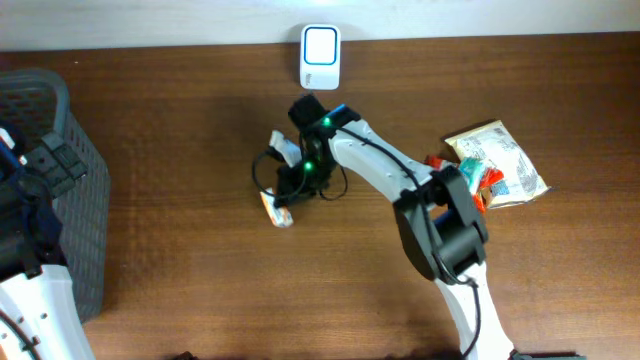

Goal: Scan the item barcode
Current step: 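Lower the right gripper and grasp the orange box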

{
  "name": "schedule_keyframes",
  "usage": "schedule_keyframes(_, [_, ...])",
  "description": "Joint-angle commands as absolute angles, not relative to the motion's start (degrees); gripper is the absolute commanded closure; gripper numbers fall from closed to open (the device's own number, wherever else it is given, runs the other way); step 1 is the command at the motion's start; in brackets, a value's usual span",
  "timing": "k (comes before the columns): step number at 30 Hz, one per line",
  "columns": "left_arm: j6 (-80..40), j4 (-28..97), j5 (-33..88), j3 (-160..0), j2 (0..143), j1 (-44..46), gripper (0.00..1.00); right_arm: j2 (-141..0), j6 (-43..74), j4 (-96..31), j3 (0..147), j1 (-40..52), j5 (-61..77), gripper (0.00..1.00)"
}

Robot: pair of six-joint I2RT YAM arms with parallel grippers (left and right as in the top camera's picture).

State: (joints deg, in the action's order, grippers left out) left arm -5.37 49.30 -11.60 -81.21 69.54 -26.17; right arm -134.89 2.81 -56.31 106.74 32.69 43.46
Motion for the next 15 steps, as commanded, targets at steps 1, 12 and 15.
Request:
schedule_keyframes(1, [-4.6, 49.2, -11.8, -81.4, 69.4, -26.4, 0.01, -135.4, 4.7, -56.4, 106.6, 31.2, 39.2, 0.96])
schedule_keyframes(12, [-4.6, 49.2, -11.8, -81.4, 69.4, -26.4, 0.01, -135.4, 4.9, -60.1, 106.5, 26.4, 32.2, 0.81])
schedule_keyframes(15, [-4.6, 49.2, -11.8, -81.4, 69.4, -26.4, 0.01, -135.4, 4.9, -61.8, 107.0, 23.3, 30.9, 0.74])
